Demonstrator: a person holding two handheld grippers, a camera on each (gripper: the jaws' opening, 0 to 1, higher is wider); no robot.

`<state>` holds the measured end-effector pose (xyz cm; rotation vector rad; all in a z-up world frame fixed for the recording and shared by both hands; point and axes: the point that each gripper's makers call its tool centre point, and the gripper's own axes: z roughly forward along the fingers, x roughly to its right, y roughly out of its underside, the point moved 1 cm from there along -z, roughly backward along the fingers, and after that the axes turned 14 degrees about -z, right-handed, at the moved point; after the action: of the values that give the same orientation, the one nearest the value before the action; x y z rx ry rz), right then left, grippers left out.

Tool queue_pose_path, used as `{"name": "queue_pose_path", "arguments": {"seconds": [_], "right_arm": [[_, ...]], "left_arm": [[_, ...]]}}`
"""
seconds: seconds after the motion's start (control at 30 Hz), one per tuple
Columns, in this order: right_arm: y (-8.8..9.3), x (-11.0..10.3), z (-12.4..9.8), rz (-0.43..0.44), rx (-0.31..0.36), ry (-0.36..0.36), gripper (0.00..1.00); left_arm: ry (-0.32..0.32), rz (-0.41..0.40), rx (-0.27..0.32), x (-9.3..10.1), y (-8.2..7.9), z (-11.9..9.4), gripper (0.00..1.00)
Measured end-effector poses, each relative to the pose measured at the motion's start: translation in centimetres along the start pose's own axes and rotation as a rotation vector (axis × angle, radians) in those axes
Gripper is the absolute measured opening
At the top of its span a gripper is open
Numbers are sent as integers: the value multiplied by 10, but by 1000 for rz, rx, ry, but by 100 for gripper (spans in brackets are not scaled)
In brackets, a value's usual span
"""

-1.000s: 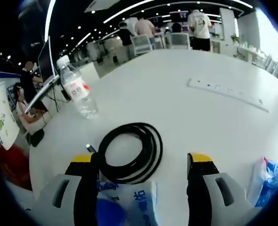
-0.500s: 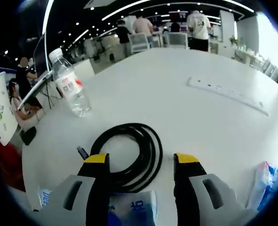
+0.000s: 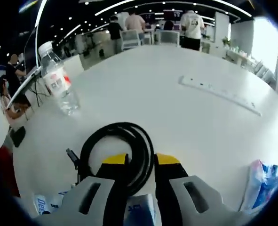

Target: Arrange the tabletop items into an orderly group along one side of the table until the central work area is clear of visible clutter.

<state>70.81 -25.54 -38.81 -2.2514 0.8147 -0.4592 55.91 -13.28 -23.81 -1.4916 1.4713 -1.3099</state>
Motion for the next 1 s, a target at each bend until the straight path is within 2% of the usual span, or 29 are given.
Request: {"name": "queue_pose_path", "arguments": {"seconds": [0.07, 0.13, 0.3, 0.33, 0.37, 0.47, 0.57, 0.73, 0.87, 1.0], "right_arm": [[0, 0, 0, 28, -10, 3, 16], [0, -3, 0, 8, -23, 15, 15], [-1, 1, 1, 31, -42, 21, 9], [-3, 1, 1, 51, -41, 19, 6], [-7, 0, -1, 114, -20, 20, 6], [-6, -3, -4, 135, -32, -15, 6], [-10, -5, -12, 186, -13, -27, 5], [-22, -4, -24, 212, 22, -33, 4], [-30, 0, -33, 291, 54, -46, 4], [-37, 5, -44, 304, 78, -45, 4]], "left_arm": [[1, -5, 2, 0, 0, 0, 40], [2, -3, 5, 1, 0, -1, 40], [-7, -1, 11, -1, -1, -2, 40], [-11, 0, 11, -2, -2, -3, 40], [-12, -1, 11, -2, -3, -4, 40], [-14, 1, 16, -3, -4, -5, 40], [-18, 3, 15, -3, -4, -6, 40], [-22, 6, 21, -3, -6, -6, 40], [-21, 18, 19, -1, -6, -3, 40], [-16, 20, 26, 1, -9, -2, 40]]}}
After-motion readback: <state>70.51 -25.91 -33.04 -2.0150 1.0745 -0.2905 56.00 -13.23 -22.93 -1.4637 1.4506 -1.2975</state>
